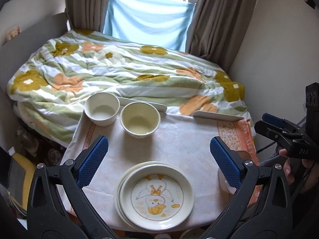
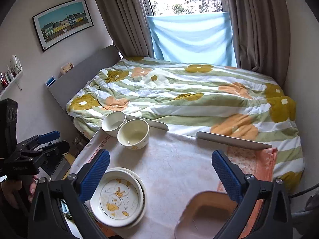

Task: Organize plates and bowls
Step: 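Open both grippers to release the pink basin, then grasp the rim of the cream bowl with both grippers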

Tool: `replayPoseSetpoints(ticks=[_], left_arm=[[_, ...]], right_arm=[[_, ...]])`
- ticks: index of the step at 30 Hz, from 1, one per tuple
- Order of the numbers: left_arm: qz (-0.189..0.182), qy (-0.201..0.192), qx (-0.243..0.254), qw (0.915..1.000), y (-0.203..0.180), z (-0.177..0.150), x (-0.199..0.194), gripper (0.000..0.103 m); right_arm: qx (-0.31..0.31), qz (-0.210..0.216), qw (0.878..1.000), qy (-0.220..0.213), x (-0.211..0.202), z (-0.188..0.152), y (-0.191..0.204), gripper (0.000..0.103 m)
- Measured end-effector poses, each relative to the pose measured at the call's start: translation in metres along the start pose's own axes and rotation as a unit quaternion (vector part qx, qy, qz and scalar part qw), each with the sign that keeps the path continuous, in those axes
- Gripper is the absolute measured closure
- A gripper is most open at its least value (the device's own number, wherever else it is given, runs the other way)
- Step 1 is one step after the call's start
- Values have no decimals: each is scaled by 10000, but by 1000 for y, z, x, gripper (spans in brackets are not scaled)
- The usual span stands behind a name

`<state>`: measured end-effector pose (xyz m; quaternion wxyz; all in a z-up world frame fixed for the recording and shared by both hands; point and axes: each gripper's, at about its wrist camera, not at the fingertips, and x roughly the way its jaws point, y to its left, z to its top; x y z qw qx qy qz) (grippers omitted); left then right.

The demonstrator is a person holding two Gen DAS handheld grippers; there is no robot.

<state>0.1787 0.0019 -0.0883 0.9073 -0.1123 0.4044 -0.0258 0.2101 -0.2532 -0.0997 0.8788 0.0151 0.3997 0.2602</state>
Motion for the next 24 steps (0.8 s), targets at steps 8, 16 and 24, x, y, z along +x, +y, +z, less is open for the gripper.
replayPoseSetpoints(ticks=[8,16,24], left_arm=[[-526,932,-936,9898,92,19,114,22],[-967,1593,-1253,9745,120,11,222,54],[-1004,1662,-1111,9747,129,9,249,77]], right_arm=[[485,273,9935,993,144,37,13,2],[1103,483,9770,1759,256,18,2,52],[1392,501,9711,1874,284,10,-3,81]])
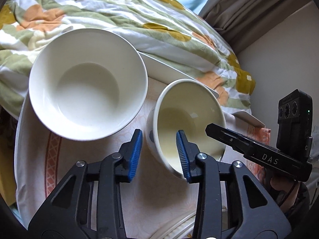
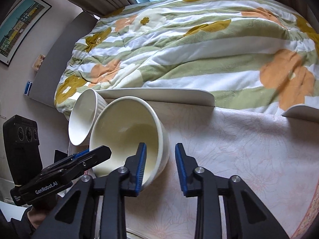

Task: Organize plates and bowls
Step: 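Grasp the rim of the cream bowl with both grippers, then carry the cream bowl into the pink basin and lower it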

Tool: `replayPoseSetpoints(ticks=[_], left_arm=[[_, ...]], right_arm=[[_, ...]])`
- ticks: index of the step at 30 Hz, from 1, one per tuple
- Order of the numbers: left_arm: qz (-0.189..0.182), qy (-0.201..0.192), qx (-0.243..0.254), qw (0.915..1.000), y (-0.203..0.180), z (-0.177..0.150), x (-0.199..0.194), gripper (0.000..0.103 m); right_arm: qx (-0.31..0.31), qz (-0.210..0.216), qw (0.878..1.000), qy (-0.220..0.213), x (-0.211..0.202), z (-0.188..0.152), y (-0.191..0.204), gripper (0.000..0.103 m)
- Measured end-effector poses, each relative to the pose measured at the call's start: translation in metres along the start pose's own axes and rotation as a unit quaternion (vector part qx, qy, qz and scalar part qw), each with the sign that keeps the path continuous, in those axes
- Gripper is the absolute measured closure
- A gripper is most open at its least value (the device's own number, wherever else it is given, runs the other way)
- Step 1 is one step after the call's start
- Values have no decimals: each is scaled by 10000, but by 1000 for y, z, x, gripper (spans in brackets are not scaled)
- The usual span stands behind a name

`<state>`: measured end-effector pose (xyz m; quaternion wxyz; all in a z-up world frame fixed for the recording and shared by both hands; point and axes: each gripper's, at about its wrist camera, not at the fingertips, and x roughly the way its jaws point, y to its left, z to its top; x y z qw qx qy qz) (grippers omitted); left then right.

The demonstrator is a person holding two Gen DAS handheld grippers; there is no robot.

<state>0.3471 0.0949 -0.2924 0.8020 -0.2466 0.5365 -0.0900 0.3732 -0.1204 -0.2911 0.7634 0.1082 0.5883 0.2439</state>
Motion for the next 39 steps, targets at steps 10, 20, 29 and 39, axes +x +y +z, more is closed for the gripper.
replayPoseSetpoints(ticks=[10,20,29,39], left_arm=[[307,-43,442,9985,-9,-3,-3,85],[482,-320,777,9953,-36,-8,-38,85],[445,-731,1111,9901,-104,-42,-95,85],[241,-934,1394,9855,-214,-119,-116,85]], right_arm=[[152,-67,9998,-107,0,-4,2,89],[116,11,9989,-458,-24,-12,12,90],[59,49,9943,-1062,-106,-44,18,90],[112,-72,9888,-1488,-215,-108,-23,90]])
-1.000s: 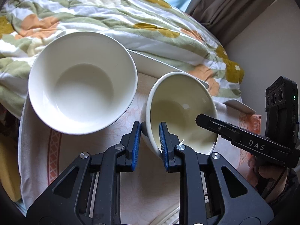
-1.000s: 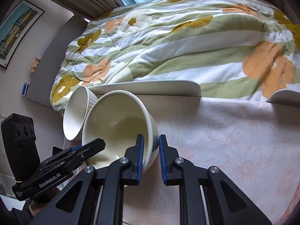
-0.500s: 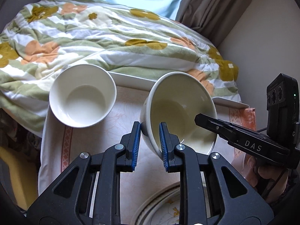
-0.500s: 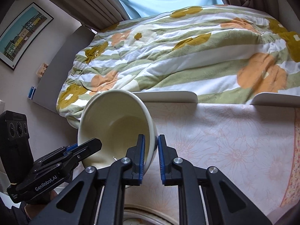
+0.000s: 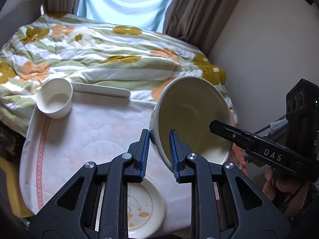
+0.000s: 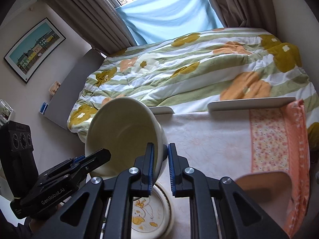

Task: Organize plates and bowls
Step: 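Carry the cream bowl into the pink basin and lower it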

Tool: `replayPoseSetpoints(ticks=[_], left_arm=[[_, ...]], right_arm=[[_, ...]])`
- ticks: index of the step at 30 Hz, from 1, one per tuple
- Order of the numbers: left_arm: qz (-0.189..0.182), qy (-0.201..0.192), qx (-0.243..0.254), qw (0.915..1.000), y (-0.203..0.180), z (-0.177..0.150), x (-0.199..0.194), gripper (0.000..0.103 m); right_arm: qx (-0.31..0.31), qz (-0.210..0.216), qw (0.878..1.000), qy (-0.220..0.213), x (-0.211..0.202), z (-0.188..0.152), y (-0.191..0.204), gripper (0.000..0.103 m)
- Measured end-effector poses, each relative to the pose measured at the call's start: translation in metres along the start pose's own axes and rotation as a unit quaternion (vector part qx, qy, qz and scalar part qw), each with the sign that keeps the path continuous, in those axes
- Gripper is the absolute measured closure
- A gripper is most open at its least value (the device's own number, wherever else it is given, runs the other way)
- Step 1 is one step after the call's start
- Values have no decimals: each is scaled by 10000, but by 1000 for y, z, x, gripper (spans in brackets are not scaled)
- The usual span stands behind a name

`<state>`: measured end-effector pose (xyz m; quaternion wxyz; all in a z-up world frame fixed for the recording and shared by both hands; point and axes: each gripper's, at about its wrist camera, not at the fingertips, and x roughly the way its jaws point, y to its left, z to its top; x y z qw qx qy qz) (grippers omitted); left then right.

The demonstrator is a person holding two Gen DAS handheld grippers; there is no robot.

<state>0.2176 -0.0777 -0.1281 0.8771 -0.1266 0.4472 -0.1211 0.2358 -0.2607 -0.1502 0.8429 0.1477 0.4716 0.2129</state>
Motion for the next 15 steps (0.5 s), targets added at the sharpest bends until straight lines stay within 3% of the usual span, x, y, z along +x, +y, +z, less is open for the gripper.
replayPoseSetpoints(ticks=[7,15], left_arm=[[-250,147,168,9994,-87,-40,12,85],[-277,715,313,9966,-139,-80,57,85]], right_arm=[[176,-250,9994,-178,-67,-30,-60,90],[485,-550,9973,32,-90,-68,-124,90]])
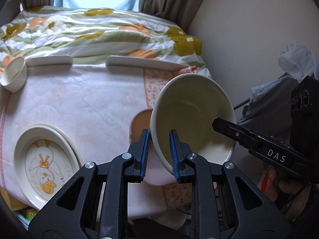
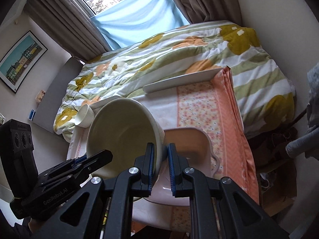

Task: Organize plates and bowls
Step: 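Carry the cream bowl into the pink basin and lower it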

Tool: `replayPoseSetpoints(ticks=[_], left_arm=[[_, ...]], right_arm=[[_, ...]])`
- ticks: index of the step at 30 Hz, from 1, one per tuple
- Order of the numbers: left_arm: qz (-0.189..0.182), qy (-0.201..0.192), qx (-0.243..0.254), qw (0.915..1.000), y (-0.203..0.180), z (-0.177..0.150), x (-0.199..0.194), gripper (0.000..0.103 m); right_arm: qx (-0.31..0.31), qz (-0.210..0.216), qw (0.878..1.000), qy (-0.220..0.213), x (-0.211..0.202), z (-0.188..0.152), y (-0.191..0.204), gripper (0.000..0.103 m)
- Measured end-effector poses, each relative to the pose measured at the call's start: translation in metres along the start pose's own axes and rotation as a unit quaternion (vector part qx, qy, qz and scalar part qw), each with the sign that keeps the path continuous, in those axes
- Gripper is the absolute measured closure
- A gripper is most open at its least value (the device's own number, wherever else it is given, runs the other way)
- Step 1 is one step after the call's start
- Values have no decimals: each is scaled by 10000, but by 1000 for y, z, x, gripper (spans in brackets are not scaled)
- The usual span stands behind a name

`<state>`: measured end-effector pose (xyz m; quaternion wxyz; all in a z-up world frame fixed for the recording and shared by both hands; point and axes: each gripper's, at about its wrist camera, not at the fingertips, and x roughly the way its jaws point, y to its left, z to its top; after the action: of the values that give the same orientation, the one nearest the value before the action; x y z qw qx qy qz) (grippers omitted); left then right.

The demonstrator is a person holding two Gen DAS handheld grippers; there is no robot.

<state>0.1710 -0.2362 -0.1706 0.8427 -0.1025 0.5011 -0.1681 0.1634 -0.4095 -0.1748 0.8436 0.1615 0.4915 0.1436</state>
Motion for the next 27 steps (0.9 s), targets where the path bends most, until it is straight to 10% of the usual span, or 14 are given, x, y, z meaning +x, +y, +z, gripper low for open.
replayPoseSetpoints(ticks=[27], left_arm=[[1448,1157,1540,9705,-16,-15,113,85]], right_arm=[[75,-837,9944,633,67,-30,-39,93]])
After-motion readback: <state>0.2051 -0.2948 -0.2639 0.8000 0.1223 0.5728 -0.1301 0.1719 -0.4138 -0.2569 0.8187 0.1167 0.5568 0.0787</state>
